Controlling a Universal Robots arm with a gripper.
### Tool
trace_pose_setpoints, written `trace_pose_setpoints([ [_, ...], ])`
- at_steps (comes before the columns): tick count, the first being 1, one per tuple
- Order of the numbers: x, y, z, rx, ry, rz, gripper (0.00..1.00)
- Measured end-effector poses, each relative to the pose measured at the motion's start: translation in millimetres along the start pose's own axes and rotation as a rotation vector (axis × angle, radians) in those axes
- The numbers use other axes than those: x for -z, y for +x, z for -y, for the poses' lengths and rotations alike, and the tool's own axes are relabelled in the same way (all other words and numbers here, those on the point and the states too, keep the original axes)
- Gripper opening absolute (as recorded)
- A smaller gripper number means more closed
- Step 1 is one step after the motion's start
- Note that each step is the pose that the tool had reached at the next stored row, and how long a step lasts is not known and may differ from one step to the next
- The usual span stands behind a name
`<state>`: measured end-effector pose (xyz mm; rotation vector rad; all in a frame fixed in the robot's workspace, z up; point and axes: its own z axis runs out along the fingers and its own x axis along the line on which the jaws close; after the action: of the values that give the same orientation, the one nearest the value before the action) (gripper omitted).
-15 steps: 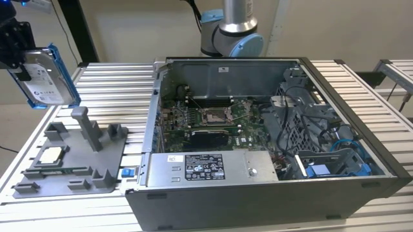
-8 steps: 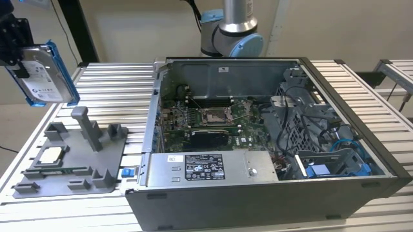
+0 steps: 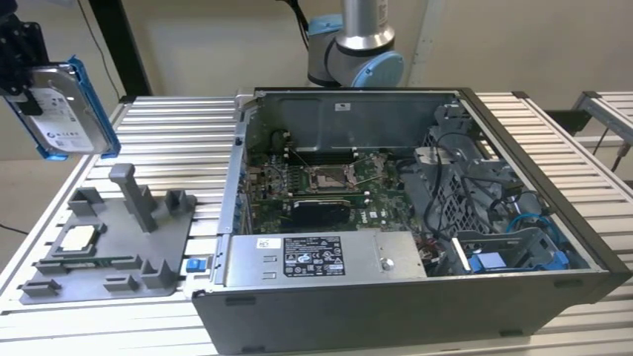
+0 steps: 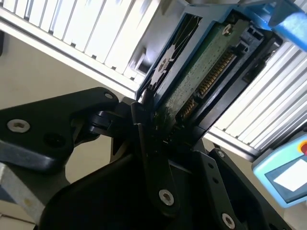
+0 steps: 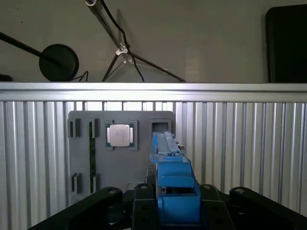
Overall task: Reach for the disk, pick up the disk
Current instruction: 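Pick up the disk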
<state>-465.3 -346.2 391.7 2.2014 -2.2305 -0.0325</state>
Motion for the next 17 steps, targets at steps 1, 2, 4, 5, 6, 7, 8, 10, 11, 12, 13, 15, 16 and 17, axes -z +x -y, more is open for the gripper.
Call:
trace_pose_setpoints([
  [1, 0.9, 0.0, 0.0, 0.000, 0.0000, 0.0000, 0.00],
  [2, 1.6, 0.0, 0.0, 0.000, -0.0002, -0.0001, 0.00],
  [4, 3.0, 0.0, 0.0, 0.000, 0.0000, 0.0000, 0.00],
  [5, 3.8, 0.0, -0.1, 0.000, -0.0001, 0.0000, 0.00],
  [6, 4.6, -0.1, -0.1, 0.000, -0.0001, 0.0000, 0.00],
  [7, 5.3, -0.1, -0.1, 0.000, -0.0001, 0.0000, 0.00],
  [8, 6.1, -0.1, -0.1, 0.000, -0.0001, 0.0000, 0.00],
  [10, 7.5, -0.1, -0.1, 0.000, 0.0000, 0.0000, 0.00],
  [11, 8.3, -0.1, -0.2, 0.000, 0.0000, 0.0000, 0.00],
  [12, 9.1, -0.1, -0.2, 0.000, -0.0001, 0.0000, 0.00],
  [13, 10.0, -0.1, -0.2, 0.000, -0.0001, 0.0000, 0.00],
  [15, 11.6, -0.1, -0.2, 0.000, 0.0000, 0.0000, 0.00],
  [16, 12.4, -0.1, -0.3, 0.000, 0.0000, 0.0000, 0.00],
  [17, 13.3, -0.1, -0.3, 0.000, 0.0000, 0.0000, 0.00],
])
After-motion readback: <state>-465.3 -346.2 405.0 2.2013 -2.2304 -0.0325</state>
